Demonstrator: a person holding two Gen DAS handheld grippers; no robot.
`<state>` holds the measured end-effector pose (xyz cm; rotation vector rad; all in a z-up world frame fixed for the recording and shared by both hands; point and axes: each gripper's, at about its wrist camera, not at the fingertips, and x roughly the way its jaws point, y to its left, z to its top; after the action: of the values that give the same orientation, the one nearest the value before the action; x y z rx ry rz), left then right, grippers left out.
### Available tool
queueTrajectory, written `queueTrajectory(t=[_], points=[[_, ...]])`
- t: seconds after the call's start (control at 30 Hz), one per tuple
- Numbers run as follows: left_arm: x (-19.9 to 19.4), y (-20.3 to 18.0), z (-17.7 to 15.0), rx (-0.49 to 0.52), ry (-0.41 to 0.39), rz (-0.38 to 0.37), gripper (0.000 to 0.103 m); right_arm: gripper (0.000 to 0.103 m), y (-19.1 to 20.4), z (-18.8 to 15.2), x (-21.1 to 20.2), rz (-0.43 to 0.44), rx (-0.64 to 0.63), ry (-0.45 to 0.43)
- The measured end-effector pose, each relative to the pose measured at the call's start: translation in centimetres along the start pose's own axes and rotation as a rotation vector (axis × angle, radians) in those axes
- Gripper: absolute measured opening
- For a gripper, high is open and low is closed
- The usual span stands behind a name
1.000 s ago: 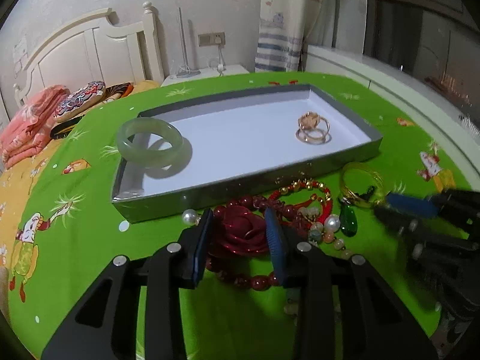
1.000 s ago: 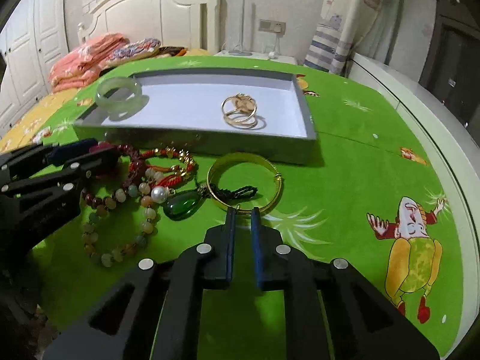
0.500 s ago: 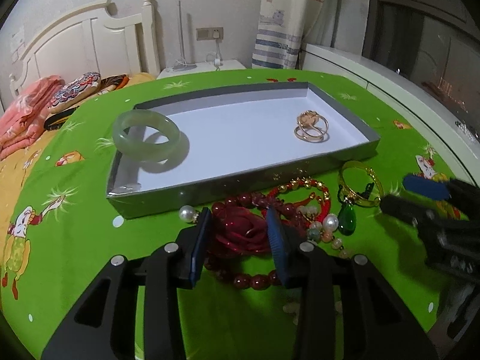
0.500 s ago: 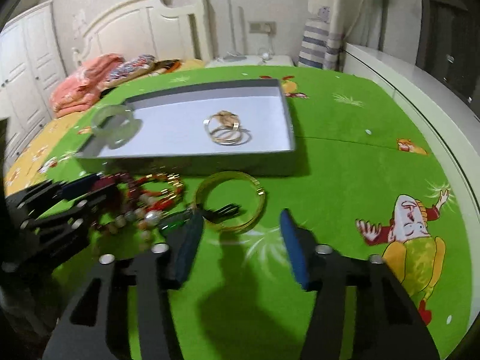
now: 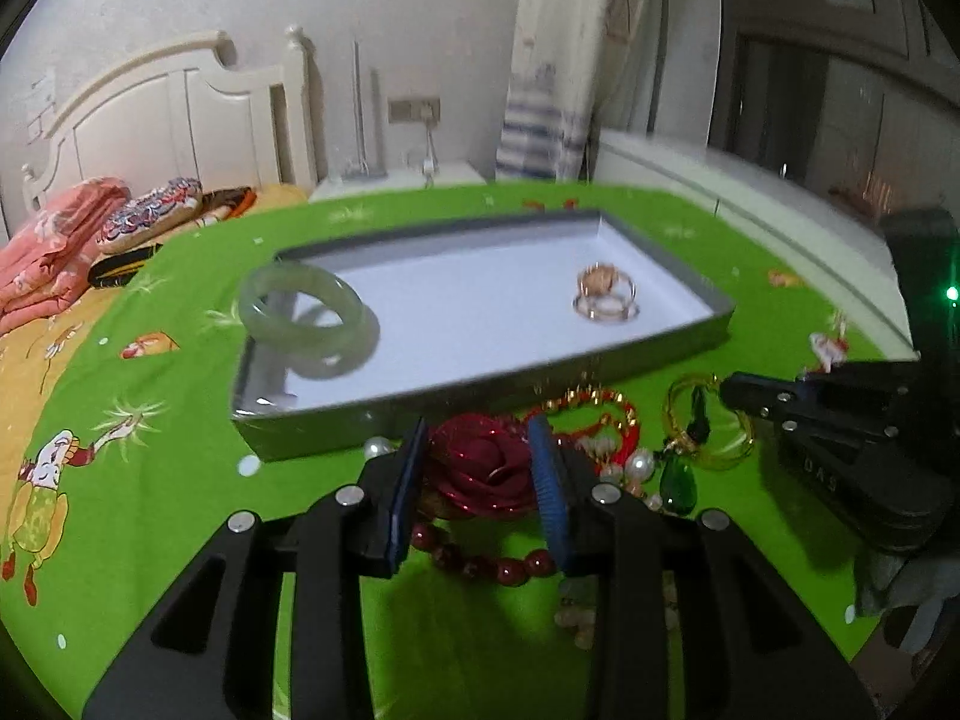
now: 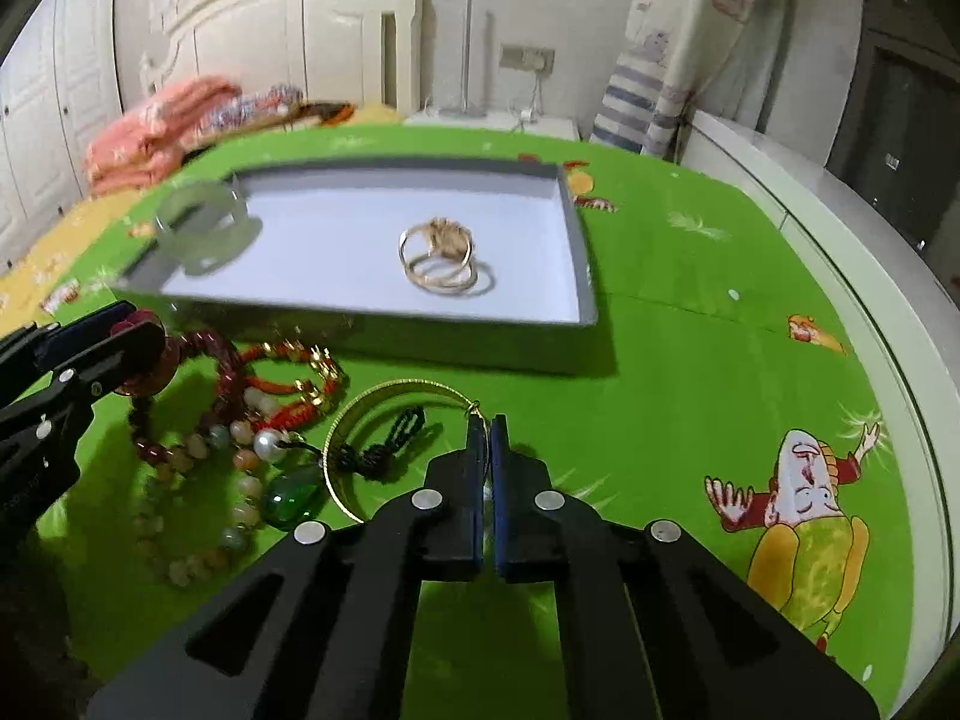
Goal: Organize jewelry
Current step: 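Grasp the red rose with the left tool while the right tool lifts the gold bangle, then lower the gold bangle and red rose into the tray and open both tools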
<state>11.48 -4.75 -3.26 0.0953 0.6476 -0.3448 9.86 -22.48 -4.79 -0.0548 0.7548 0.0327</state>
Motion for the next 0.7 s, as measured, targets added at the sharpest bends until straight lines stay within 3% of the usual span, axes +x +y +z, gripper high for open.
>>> queueTrajectory(t=[0.27,0.47,0.57,0.7], points=[[-1.8,1.9,0.5,-0.113,-0.115,0.005,0.034,0.004,-0.1,0.6,-2.2,0.034,0.047,-0.143],[-2.3,1.9,1.4,-0.115,-0.131,0.012,0.034,0.004,0.2,2.0,-1.7,0.025,0.042,-0.144],[-2.4,1.5,2.1,-0.068,-0.181,0.071,0.034,0.004,0.2,2.6,-0.8,0.030,0.054,-0.134],[-1.3,2.3,3.0,-0.080,-0.169,0.081,0.034,0.004,0.3,3.8,0.4,0.024,0.054,-0.126]])
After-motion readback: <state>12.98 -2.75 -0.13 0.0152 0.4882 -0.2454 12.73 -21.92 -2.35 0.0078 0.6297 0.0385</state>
